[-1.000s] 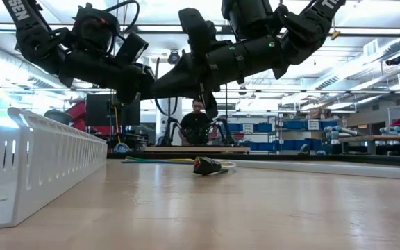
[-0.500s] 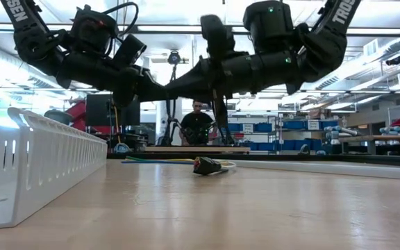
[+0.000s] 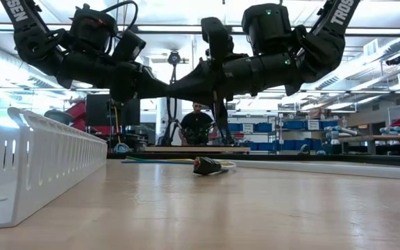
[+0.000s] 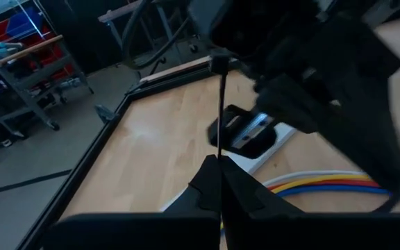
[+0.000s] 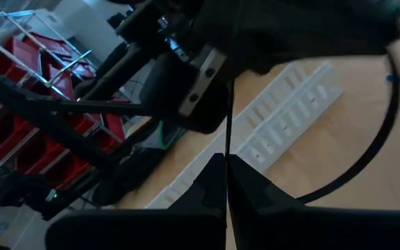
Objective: Ziptie cables
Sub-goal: Wrap the cables together using the black zip tie
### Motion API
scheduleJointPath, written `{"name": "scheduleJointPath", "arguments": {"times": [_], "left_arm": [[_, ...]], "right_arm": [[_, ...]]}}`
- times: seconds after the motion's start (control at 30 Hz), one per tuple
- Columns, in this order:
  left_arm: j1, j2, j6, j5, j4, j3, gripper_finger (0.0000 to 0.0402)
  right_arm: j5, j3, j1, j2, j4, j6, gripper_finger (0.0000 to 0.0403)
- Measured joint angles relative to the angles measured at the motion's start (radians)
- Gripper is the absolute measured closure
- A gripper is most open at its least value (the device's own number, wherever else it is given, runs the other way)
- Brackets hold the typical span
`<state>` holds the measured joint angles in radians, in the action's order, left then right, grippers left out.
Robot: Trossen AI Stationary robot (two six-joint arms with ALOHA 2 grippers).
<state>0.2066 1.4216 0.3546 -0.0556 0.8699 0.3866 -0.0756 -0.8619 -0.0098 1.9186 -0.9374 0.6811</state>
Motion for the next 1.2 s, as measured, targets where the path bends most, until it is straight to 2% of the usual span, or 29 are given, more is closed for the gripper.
{"name": "scheduleJointPath", "arguments": {"times": [1.2], "left_arm": [[0.000,0.000,0.038,0.021,-0.032,0.000,0.0401]], "right_arm": [[-0.053,0.000,-0.013,0.000,0.020,0.060,0.0403]]}}
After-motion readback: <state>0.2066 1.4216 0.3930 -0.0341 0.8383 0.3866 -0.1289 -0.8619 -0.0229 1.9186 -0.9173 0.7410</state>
